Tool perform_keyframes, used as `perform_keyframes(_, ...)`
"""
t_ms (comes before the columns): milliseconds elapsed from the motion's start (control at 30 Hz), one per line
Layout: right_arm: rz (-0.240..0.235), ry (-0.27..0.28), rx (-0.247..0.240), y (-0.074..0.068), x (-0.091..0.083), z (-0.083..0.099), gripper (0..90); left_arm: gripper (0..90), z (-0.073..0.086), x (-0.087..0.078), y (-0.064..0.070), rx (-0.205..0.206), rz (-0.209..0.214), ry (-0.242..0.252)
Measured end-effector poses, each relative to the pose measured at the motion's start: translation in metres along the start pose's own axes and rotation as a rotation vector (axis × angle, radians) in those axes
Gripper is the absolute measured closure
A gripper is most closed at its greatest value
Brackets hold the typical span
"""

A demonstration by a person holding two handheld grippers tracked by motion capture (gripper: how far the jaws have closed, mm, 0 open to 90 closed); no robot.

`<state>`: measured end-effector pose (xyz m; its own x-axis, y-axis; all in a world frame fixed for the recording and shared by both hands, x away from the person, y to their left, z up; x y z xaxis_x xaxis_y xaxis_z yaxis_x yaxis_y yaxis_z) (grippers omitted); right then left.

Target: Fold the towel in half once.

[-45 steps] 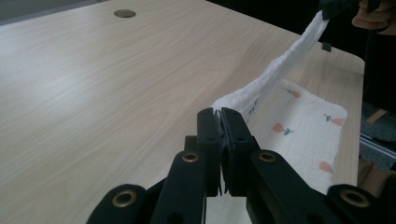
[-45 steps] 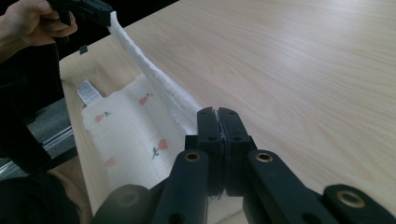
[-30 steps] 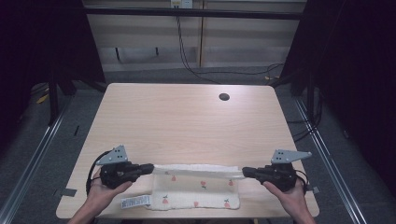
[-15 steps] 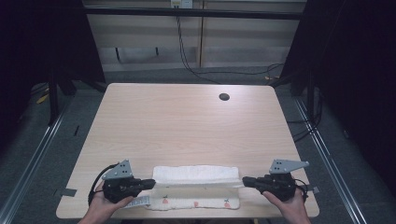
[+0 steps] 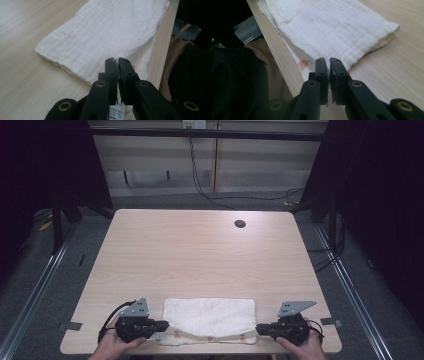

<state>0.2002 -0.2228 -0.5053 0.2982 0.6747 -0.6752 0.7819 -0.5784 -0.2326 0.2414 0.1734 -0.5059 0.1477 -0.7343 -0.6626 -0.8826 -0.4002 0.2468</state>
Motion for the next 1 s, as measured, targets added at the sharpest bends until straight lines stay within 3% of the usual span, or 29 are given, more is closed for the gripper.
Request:
perform_keyframes(133,-0.018,0.011,-0.028,-0.005,0.000,-0.001,82.1,84.8,-0.001,-0.005,-0.002,-0.004,0.004,0.021)
perform_keyframes(400,-0.051,0.030,-0.029,-0.009,-0.002,-0.004,75.4,81.0,-0.002,-0.018,-0.003,-0.012,-0.001,0.072)
perform_keyframes(567,-0.047,0.035,-0.031,-0.010,-0.004,-0.006,71.3,78.8,-0.006,-0.019,-0.008,-0.018,-0.007,0.080)
perform_keyframes(800,-0.041,0.075,-0.025,-0.013,-0.009,-0.013,68.1,71.4,-0.012,-0.013,-0.014,-0.043,-0.017,0.070)
perform_keyframes(1000,-0.013,0.014,-0.043,-0.015,0.013,-0.021,65.0,73.0,-0.027,-0.001,-0.022,-0.039,-0.005,0.021)
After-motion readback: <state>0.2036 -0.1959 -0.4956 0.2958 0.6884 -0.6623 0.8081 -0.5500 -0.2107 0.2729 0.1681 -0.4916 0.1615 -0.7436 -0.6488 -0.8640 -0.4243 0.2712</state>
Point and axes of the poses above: each handheld gripper's, and its own axes: x roughly forward along the jaws, z roughly out of its underside, y roughly to its right, the point moved 4 cm from there along x, roughly forward along the jaws, and after that the axes turned 3 degrees about -x, right-handed, at the moved point
